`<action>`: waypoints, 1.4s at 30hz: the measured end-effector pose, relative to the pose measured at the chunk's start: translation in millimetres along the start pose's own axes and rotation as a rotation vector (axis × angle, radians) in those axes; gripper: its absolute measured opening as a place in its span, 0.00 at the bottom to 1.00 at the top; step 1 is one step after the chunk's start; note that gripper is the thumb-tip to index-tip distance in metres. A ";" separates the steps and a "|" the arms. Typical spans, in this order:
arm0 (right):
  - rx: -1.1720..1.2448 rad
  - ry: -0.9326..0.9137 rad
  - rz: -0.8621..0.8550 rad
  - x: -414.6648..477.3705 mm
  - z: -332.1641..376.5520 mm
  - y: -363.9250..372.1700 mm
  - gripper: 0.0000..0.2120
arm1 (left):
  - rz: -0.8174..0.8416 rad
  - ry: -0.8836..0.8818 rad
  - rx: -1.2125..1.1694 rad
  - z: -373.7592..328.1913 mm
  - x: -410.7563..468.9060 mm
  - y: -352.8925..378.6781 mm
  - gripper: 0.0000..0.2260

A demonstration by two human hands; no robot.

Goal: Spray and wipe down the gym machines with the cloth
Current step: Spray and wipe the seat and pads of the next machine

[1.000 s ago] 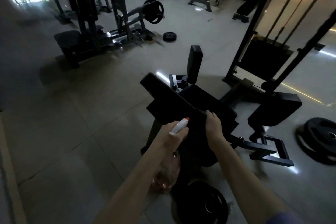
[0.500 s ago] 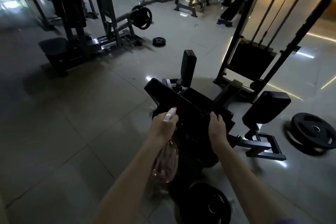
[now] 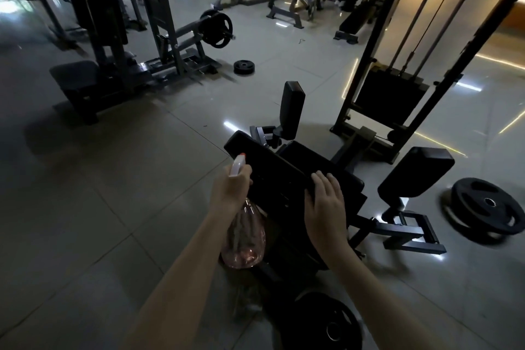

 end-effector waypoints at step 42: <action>-0.471 -0.369 0.220 62.0 71.4 71.2 0.31 | -0.055 -0.036 -0.177 7.5 -34.3 -51.6 0.16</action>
Point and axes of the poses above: each hand's wrist, its own x-axis towards the middle knuckle, its own y-axis out of the palm, z = x × y, the point moved 4 cm from there along x, towards the middle knuckle, and after that the axes turned 3 degrees about -z, right-handed, at the moved point
